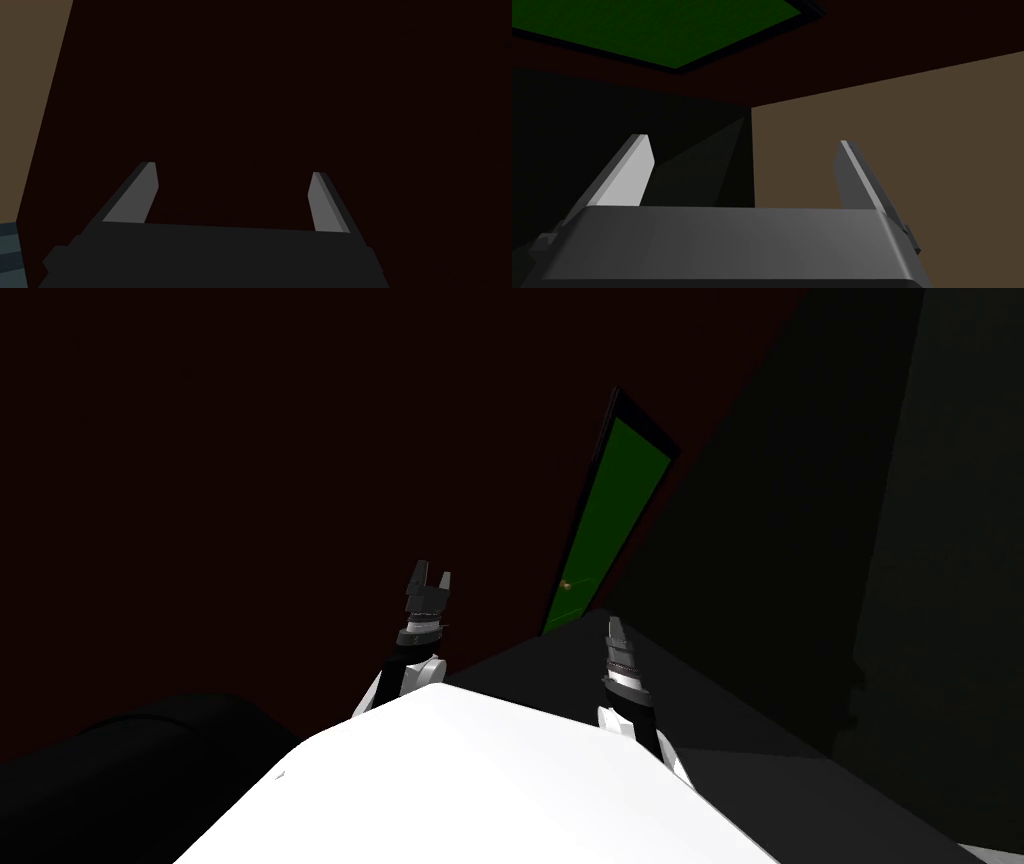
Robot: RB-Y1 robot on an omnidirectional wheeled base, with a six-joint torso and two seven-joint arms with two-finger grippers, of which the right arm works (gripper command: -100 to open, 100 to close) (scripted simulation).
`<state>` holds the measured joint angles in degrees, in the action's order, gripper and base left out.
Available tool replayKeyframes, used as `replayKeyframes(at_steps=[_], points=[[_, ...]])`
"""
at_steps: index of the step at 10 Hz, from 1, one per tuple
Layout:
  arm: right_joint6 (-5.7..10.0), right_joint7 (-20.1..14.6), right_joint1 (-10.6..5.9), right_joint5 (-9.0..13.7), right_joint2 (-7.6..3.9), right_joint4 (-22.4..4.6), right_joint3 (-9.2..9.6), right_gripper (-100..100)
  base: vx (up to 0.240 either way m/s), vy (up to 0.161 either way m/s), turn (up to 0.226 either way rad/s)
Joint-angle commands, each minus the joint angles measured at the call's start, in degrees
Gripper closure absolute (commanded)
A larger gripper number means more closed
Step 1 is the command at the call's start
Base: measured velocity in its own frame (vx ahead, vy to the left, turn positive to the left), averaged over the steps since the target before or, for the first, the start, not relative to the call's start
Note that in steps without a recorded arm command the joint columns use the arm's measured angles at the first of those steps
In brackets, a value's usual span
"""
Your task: Pull the door open
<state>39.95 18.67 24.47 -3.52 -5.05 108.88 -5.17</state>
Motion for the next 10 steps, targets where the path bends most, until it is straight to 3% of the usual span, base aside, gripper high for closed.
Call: replayKeyframes(at_steps=[1, 10], points=[[0.71, 2.22, -0.34, -1.03, -0.23, -2.43, -0.32, -100, 0.106, -0.100, 0.179], [3.42, 11.58, -1.42, -5.47, -0.98, -12.74, -1.87, -100, 0.099, -0.110, 0.132]])
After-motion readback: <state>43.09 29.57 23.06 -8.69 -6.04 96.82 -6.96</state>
